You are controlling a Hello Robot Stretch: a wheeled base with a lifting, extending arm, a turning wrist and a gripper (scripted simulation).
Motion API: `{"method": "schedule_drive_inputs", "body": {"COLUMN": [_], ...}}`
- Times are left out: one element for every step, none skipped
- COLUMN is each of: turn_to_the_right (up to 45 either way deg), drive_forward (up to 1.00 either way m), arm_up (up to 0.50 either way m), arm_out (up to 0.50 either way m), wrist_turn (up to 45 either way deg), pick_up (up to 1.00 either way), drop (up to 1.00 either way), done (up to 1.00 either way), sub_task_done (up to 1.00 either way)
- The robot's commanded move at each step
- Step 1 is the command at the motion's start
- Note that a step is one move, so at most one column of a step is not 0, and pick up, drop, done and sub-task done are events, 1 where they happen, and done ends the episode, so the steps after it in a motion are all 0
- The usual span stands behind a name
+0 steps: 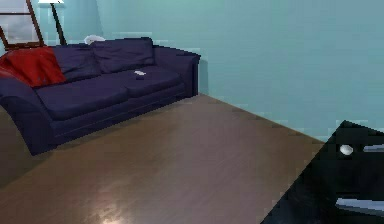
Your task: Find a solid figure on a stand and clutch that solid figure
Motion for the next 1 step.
{"method": "schedule_drive_inputs", "body": {"turn_to_the_right": [0.0], "drive_forward": [0.0], "arm_up": [0.1], "arm_out": [0.0], "wrist_turn": [0.0], "pick_up": [0.0], "drop": [0.0], "done": [0.0], "sub_task_done": [0.0]}}
